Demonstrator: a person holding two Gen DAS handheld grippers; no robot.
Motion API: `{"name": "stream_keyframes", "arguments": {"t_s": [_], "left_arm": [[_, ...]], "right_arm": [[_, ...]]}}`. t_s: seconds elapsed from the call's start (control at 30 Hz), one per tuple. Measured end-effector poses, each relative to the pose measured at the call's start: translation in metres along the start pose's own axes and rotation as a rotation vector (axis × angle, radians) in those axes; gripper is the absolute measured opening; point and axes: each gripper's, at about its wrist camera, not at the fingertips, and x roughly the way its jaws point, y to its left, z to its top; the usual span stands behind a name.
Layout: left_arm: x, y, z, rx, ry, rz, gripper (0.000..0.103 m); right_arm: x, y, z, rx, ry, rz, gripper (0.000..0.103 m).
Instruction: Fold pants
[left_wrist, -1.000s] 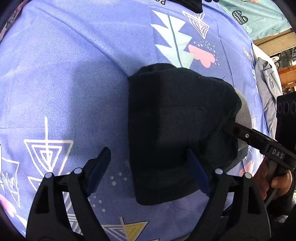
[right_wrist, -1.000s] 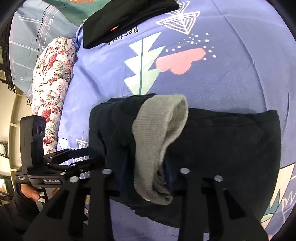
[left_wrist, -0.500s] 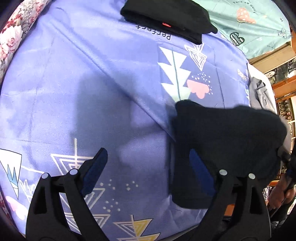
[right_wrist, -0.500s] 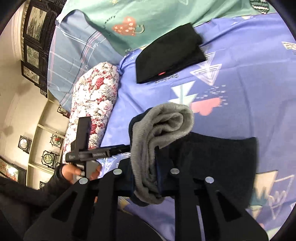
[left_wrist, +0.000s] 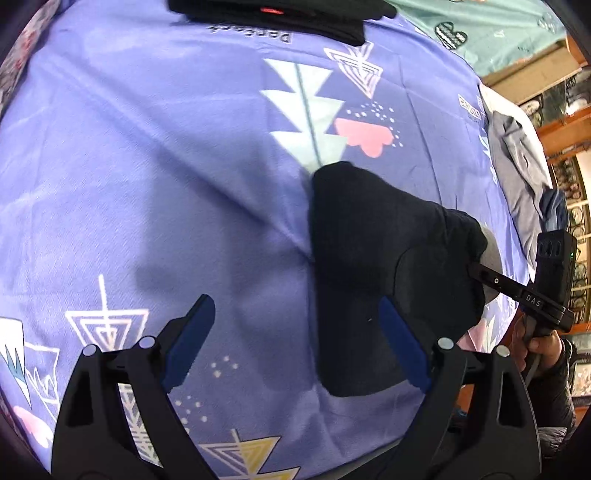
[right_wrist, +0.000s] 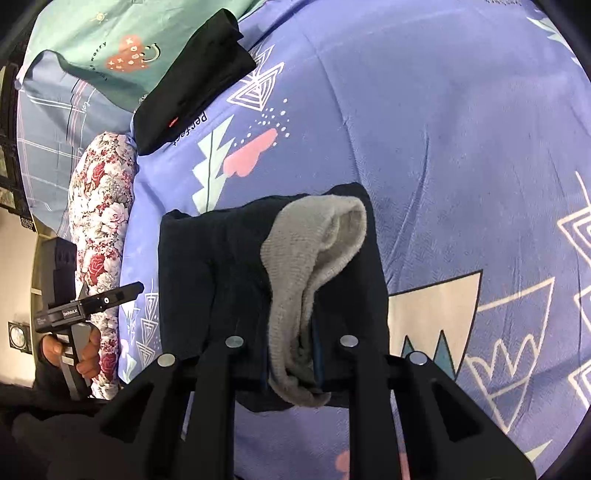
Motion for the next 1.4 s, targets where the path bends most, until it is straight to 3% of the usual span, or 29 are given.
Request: {"name": "stream_keyframes", "arguments": {"t_s": [0.17,0.23,0.33,0.43,0.53,0.57,0.6,0.7,0.77,0.87,1.1,1.23,1.33,1.4], "left_arm": [[0.011,-0.019,0.014,0.040,0.000,-0.008,0.091],[0.021,-0.025,0.017,0.057,0.017,0.003,0.091],[0.039,-0.031,0.018,0.061,0.095,0.054,0.091],[0.039,-0.034,0.018,0.061,0.121,0.022,0.091],[0.036,-0.034,0.022,0.060,0.106,0.036,0.091],[0.036,-0.034,0.025,0.048,0.102,0.029,0.091],[0.037,-0.032,0.027,0.034,0.104,0.025,0.091],[0.043,-0.026,0.038,-0.055,0.126,-0.015,0.091],[0.053,-0.019,0.047,-0.087,0.127,0.003,0.092],[0.068,-0.016,0.048,-0.097,0.163,0.031,0.092],[0.049,-0.019,0.033,-0.062,0.149,-0.022,0.091],[0.056,-0.018,0.021,-0.068,0.184,-0.040,0.091],[0.069,-0.013,0.017,-0.098,0.213,-0.020,0.092],[0.066,-0.017,0.019,-0.100,0.210,-0.028,0.091]], "right_arm": [[0.006,0.000,-0.003,-0.072,-0.012,-0.066,0.020],[0.010,0.001,-0.009,-0.126,-0.007,-0.118,0.029],[0.003,-0.001,-0.002,-0.050,0.047,-0.085,0.040],[-0.017,0.009,0.007,-0.099,-0.020,-0.105,0.048],[-0.022,0.002,0.022,-0.033,-0.077,-0.087,0.046],[-0.019,0.002,0.026,-0.031,-0.091,-0.100,0.039],[-0.013,0.004,0.030,-0.048,-0.098,-0.166,0.027],[0.007,0.004,0.034,-0.077,-0.084,-0.209,0.026],[0.012,-0.002,0.036,-0.087,-0.094,-0.227,0.026],[0.009,-0.005,0.033,-0.079,-0.095,-0.255,0.042],[-0.028,0.004,0.003,-0.059,-0.073,-0.160,0.043],[-0.016,-0.005,-0.022,-0.100,0.019,-0.238,0.043],[-0.012,-0.016,-0.026,-0.049,0.019,-0.232,0.052],[-0.015,-0.011,-0.022,-0.036,0.011,-0.199,0.052]]}}
